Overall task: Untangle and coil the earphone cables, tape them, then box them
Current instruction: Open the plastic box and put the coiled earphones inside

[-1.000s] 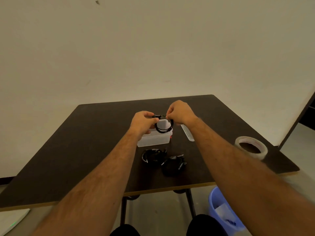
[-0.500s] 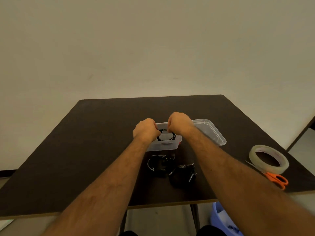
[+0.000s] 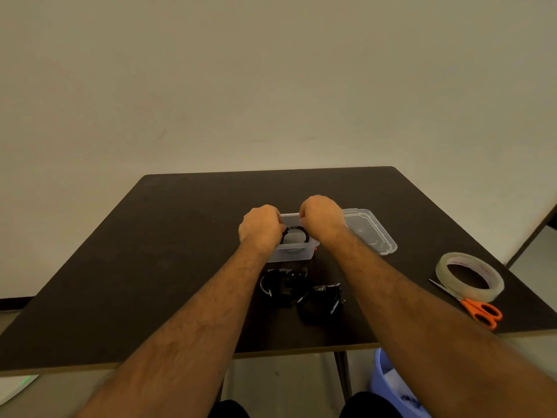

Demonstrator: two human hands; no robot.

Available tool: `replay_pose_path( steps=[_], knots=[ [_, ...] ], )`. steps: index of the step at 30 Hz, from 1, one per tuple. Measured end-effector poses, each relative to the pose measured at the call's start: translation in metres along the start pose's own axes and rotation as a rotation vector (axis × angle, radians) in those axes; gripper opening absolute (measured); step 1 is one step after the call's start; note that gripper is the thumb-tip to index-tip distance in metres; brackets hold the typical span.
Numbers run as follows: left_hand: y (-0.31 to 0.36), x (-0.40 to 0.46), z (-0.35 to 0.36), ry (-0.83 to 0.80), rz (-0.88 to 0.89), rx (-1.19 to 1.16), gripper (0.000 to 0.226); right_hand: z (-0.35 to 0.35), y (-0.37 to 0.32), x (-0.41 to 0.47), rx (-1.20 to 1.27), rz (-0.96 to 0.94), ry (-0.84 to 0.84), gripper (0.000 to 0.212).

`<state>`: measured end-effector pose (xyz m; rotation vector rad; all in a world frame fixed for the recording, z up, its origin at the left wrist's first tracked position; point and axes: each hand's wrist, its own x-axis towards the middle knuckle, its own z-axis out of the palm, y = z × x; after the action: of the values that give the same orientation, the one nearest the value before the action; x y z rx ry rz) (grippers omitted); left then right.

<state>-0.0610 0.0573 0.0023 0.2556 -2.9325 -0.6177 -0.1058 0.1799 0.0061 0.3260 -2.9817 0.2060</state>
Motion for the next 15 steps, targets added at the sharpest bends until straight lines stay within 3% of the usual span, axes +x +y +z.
replay_pose_path(
  steps=[5,8,15],
  knots=[
    [0.011,-0.014,-0.007,-0.023,0.056,-0.072,0.021,-0.022,0.009,-0.013,0.126,0.021,0.112,0.012],
    [0.021,-0.028,-0.005,-0.069,0.097,-0.062,0.023,-0.031,0.020,-0.028,0.193,0.020,0.093,0.012],
    [0.027,-0.064,0.018,-0.255,0.145,0.011,0.019,-0.033,0.042,-0.075,0.236,0.015,-0.349,0.007]
  ],
)
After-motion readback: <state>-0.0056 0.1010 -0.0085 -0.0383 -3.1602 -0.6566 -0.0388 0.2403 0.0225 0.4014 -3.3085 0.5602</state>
